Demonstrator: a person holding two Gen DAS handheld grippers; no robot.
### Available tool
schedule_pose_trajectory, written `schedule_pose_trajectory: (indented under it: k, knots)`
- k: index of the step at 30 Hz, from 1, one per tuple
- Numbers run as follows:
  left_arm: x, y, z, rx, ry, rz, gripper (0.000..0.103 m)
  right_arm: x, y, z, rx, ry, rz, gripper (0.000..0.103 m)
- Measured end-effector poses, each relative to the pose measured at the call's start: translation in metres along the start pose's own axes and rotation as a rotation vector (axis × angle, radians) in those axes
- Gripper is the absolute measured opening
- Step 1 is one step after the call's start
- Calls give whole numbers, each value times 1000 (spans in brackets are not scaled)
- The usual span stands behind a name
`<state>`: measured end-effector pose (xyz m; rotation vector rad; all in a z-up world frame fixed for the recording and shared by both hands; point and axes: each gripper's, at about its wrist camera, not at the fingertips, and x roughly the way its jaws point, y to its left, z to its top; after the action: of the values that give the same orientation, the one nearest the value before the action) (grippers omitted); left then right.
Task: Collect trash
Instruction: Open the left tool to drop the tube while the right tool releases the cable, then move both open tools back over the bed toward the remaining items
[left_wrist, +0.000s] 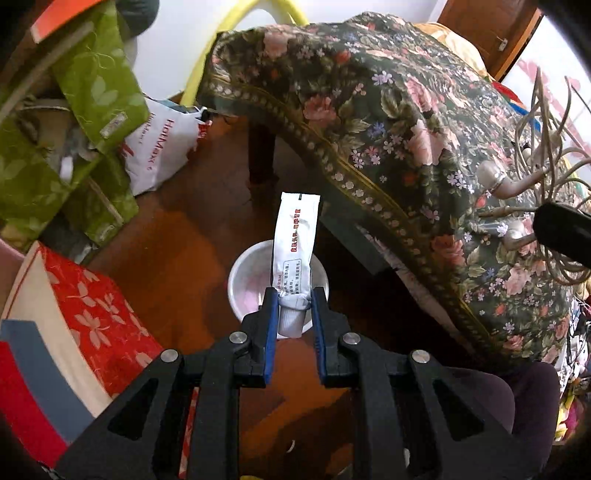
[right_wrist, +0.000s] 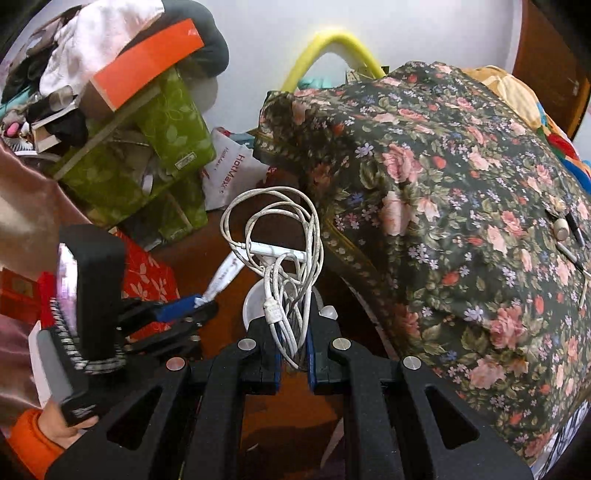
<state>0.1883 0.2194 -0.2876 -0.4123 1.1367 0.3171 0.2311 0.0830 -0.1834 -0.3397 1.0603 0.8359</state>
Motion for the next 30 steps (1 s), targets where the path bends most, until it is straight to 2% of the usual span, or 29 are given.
schedule_pose_trajectory:
  k: [2, 4, 5, 11, 15, 16, 17, 19, 26, 30]
  knots:
    - [7, 1, 7, -5, 3, 4, 19, 7, 2, 4, -4, 12, 0, 9]
    - [14, 4, 15, -18, 25, 27, 45, 13, 3, 9, -2, 22, 2, 9]
    - [16, 7, 18, -32, 25, 41, 47, 15, 4, 11, -5, 28, 7, 9]
    - [10, 31, 13, -92, 9, 42, 47, 32, 11, 22, -13, 60, 32, 10]
    - [-2, 46, 7, -96, -6, 53, 47, 46, 16, 28, 13, 88, 88, 13]
    - [-4, 49, 5, -96, -8, 60, 47, 49, 16, 29, 24, 95, 107, 22]
    - [-7, 51, 4, -94, -11, 68, 47, 52, 17, 30, 36, 105, 128, 35]
    - [-14, 56, 3, -98, -18, 77, 47, 57, 19, 31, 51, 110, 139, 47]
    - [-47, 53, 3, -103, -101, 73, 47, 59, 22, 27, -4, 114, 88, 48]
    - [-69, 35, 3, -67, -155, 72, 47, 42, 18, 23, -23, 68, 69, 48]
